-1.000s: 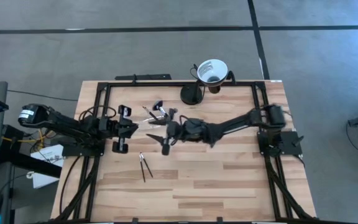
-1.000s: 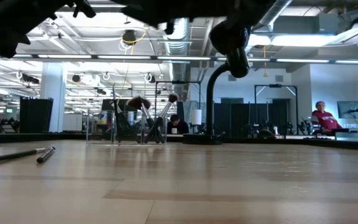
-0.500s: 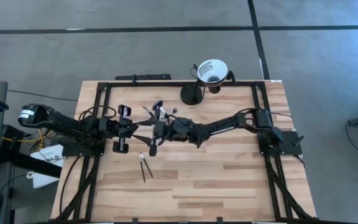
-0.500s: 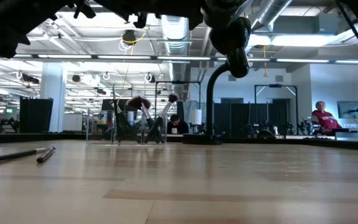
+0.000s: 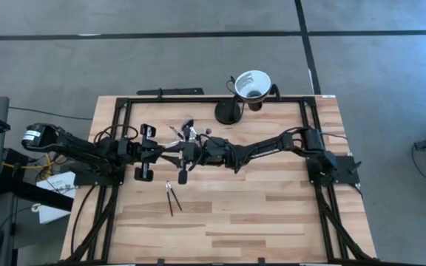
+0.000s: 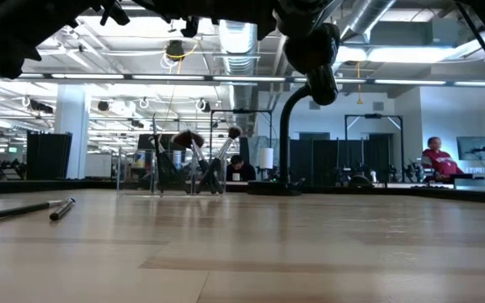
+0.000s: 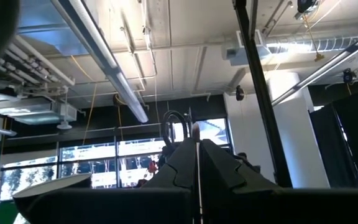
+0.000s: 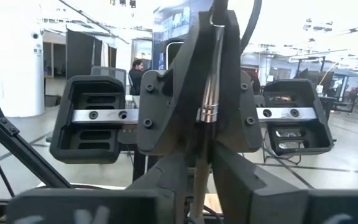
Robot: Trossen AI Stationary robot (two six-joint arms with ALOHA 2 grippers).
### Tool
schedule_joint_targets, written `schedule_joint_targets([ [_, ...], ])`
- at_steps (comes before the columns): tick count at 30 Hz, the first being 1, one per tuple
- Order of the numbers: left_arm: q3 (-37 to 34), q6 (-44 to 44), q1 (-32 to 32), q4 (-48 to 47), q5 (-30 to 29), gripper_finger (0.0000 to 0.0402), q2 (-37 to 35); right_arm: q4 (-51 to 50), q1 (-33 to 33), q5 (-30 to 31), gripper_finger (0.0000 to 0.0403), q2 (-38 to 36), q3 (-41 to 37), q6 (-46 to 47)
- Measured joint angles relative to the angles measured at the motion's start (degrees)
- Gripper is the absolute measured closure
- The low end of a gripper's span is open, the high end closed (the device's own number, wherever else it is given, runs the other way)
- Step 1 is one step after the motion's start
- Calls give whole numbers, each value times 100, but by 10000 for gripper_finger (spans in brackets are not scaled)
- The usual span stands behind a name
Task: Put items in baskets/containers
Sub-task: Put the black eyeshadow brush into the transparent organizer
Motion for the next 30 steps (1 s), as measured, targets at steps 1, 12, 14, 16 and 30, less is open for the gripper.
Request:
schedule_joint_targets([
  [1,0,0,0,0,-2,389,0,4,-10,-10,345,0,0,0],
  [12,0,9,0,0,15,387,0,13,-93,-211,394,0,26,2],
  [14,0,9,0,0,15,383,1,11,-91,-194,395,0,26,2],
  [16,0,9,0,-3,8,378,2,-5,-85,-98,394,0,28,2],
  [30,-102,189,0,-190,-1037,318,-47,-292,-36,1108,390,-87,42,-23],
])
